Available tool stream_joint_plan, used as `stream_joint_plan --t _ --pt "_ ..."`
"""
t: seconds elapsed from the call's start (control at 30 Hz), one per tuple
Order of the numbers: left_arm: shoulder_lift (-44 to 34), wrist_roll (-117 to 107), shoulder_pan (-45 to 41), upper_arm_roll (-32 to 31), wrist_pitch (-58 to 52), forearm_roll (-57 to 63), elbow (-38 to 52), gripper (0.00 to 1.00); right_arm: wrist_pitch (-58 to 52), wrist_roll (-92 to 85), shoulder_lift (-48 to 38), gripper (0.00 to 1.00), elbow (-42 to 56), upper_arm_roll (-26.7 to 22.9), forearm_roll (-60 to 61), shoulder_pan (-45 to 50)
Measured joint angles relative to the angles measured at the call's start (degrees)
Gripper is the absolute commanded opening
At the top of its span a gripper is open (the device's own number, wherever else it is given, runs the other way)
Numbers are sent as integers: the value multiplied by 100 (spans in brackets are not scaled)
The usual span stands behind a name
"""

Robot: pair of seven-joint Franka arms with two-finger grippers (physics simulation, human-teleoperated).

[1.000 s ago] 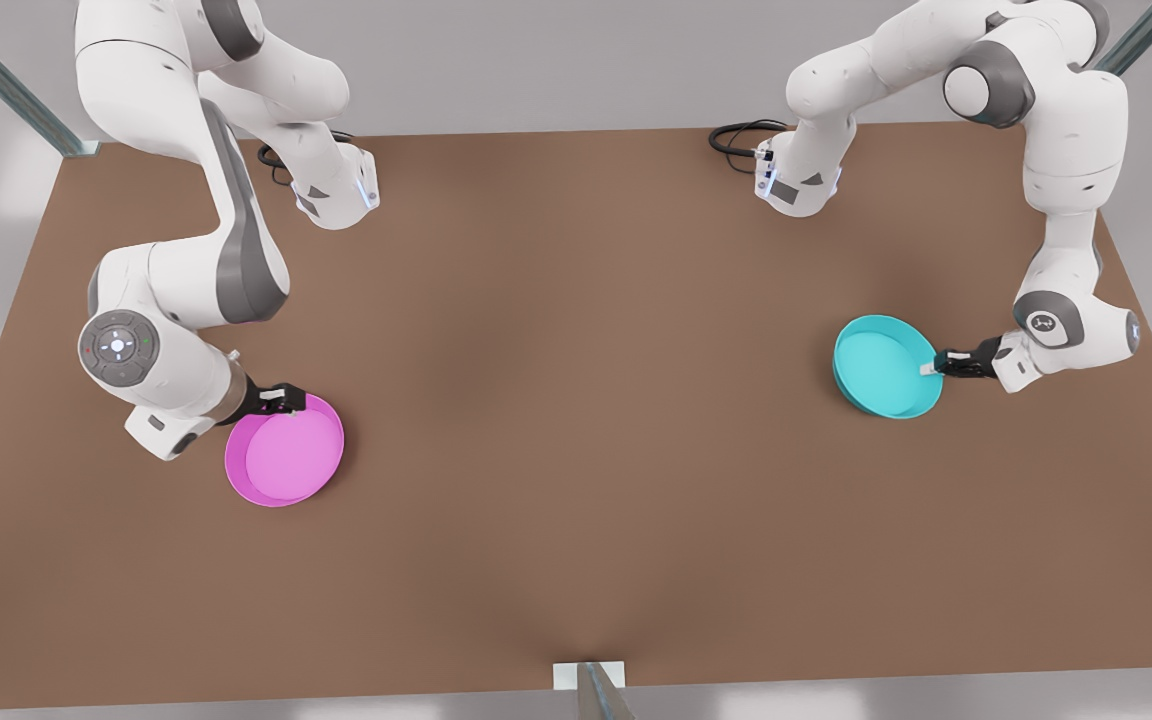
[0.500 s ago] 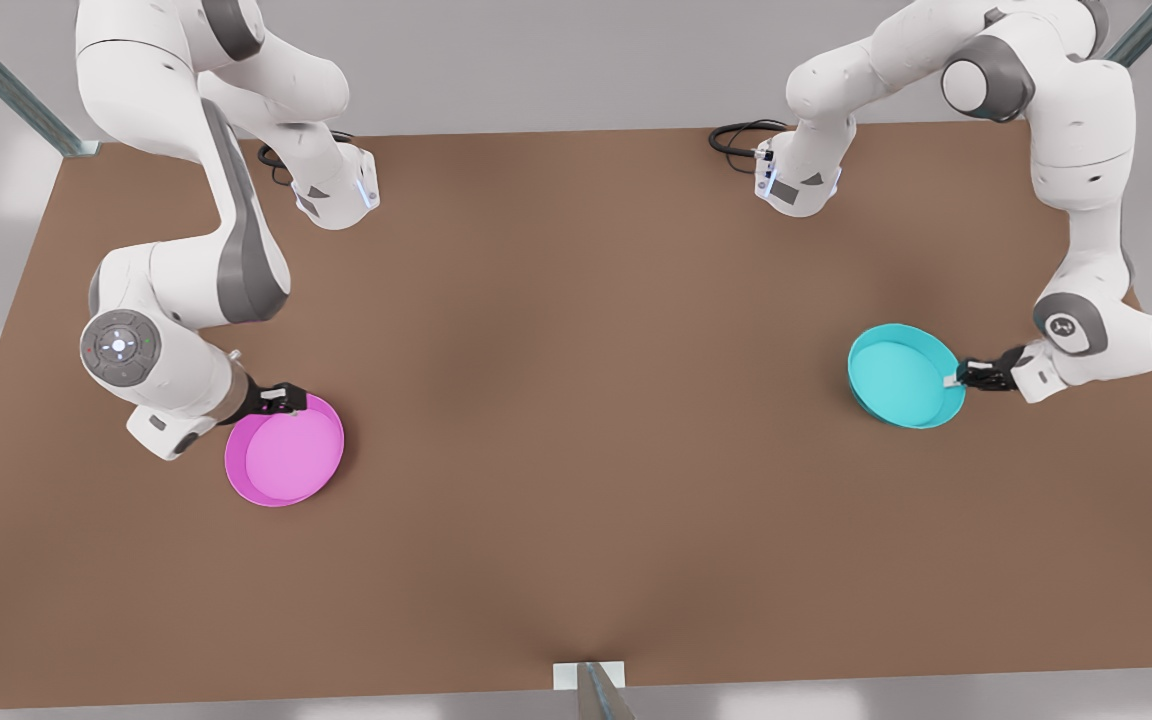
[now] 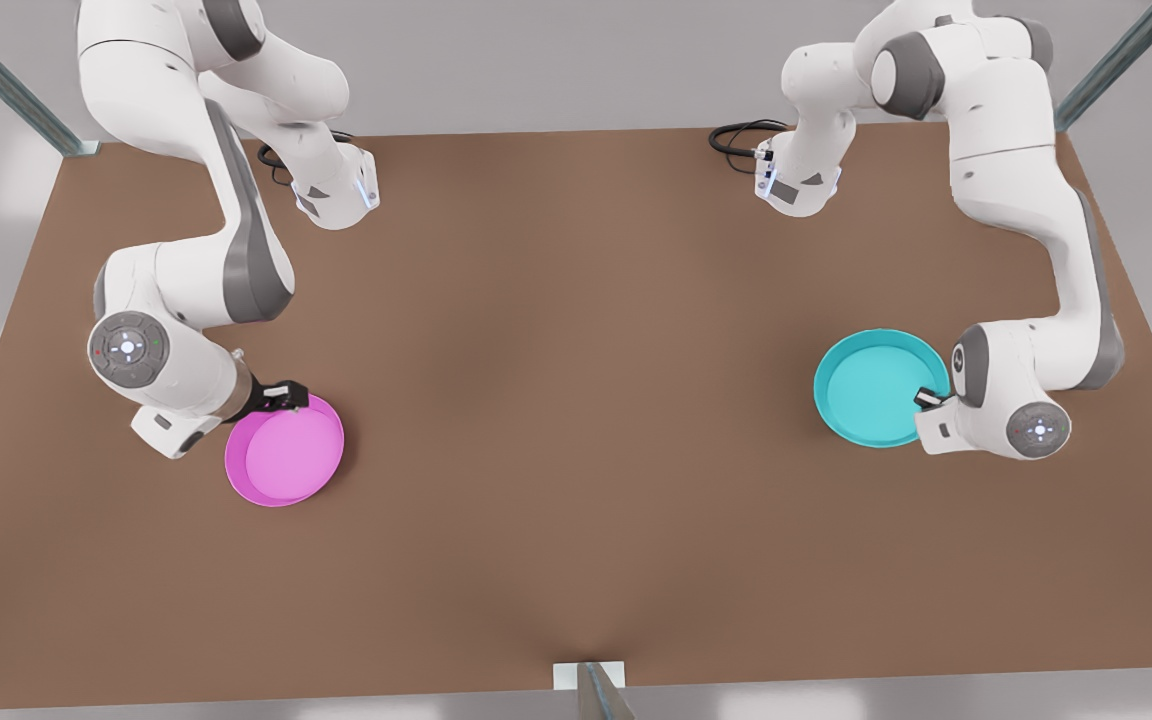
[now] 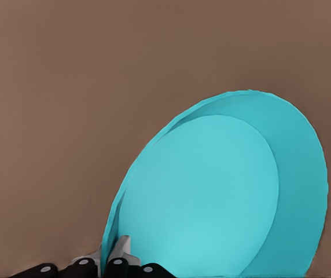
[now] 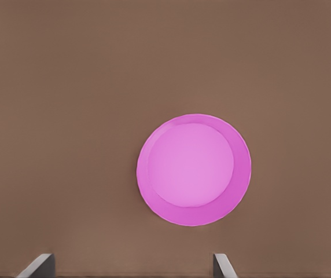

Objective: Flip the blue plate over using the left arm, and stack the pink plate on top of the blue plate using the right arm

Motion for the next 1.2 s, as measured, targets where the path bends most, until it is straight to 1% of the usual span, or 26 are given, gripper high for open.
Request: stream_joint_plan --t 0.03,0.1,0.17,0.2,0.23,0.27,0.3,0.33,0.4,0.5,0.57,0.63,0.7,0.77,0.8,0.87,1.1,1.2 --pt "0 -240 -232 1 -188 238 30 21 -279 -28 40 100 -10 5 -308 205" --pt "0 -796 -778 -1 -860 797 256 21 -747 -134 184 100 8 4 -394 204" --pt "8 -2323 -1534 -1 -1733 1303 372 21 -1028 -126 184 100 -5 -4 -399 233" --pt "14 -3086 -1835 -1 -1996 1467 375 21 -1174 -89 188 100 -26 -3 -403 151" --pt "26 -3688 -2058 -1 -2167 1619 375 21 -1148 -152 209 100 -27 2 -347 -200" --pt "43 -4160 -2239 -1 -2386 1779 375 21 -1135 -160 245 100 -252 4 163 -846" --pt "44 -4642 -2379 -1 -2518 1931 376 21 -1145 -97 240 100 -273 -6 451 -1316" --pt "57 -4892 -2427 -8 -2617 2082 373 21 -1094 -59 237 100 -273 -5 440 -1444" --pt "86 -5345 -2713 -9 -2934 2410 370 21 -129 -147 255 100 -526 -6 398 -1776" --pt "183 -6309 -3000 -43 -3483 2781 375 21 721 -318 335 100 -1138 4 487 -1842" --pt "273 -6962 -3371 -36 -3784 2925 376 21 1194 -1112 670 100 -1134 4 711 -2084" --pt "349 -7459 -3614 -36 -3919 2995 375 21 1511 -1851 984 100 -1103 4 1042 -2274" --pt "477 -7942 -3803 -36 -3977 3028 368 21 1775 -2278 1115 100 -1099 4 1152 -2363" --pt "639 -8352 -3986 -36 -3985 3044 368 21 1932 -2306 1331 100 -1016 4 1164 -2376" --pt "712 -8528 -4112 -36 -3981 3078 370 21 1968 -2294 1575 100 -849 0 1240 -2354" --pt "845 -8824 -4293 -36 -4038 3195 370 21 2210 -2420 1912 100 -836 4 1319 -2467" --pt "1187 -8930 -4960 -62 -4080 3879 376 21 2196 -2511 1970 100 -861 -4 1409 -2510" --pt "1469 -8930 -5142 -66 -4052 4227 648 21 2331 -2513 1916 100 -1260 1 1417 -2512"
